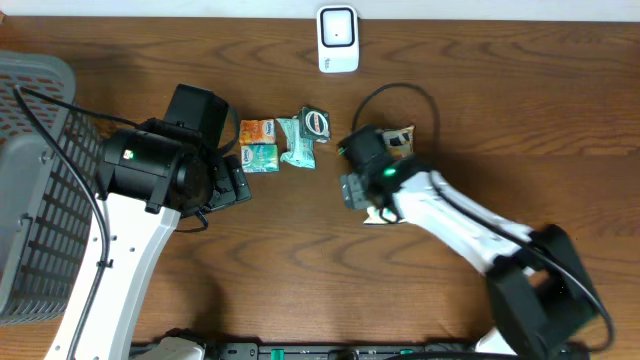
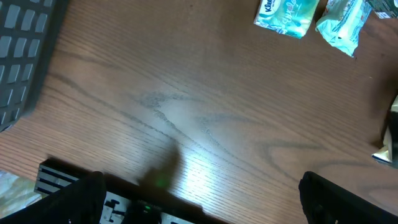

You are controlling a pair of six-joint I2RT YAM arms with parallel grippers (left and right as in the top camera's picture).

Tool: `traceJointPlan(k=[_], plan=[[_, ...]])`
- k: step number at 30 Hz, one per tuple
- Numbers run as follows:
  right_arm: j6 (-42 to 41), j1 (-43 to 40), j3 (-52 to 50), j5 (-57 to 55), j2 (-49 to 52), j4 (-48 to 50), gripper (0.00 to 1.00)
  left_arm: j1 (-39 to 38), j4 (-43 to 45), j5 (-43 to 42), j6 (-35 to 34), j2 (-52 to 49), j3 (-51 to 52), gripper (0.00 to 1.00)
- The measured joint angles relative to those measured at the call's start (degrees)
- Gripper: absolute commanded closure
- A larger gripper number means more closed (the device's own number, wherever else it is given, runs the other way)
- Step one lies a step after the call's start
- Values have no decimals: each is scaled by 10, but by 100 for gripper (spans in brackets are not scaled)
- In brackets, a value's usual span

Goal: Scan the item barcode

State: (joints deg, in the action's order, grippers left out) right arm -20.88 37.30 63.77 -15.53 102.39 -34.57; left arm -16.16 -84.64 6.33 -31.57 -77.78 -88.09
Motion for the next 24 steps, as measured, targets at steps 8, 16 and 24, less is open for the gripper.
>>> traceJointPlan(k=[8,16,24], plan=[[-6,42,3,-116,62,4,29,0,0,0,0,0,0,2],[-8,45,14,-179,89,-1,99,0,0,0,0,0,0,2],[-9,17,57,-93,82,-51,99,0,0,0,0,0,0,2]])
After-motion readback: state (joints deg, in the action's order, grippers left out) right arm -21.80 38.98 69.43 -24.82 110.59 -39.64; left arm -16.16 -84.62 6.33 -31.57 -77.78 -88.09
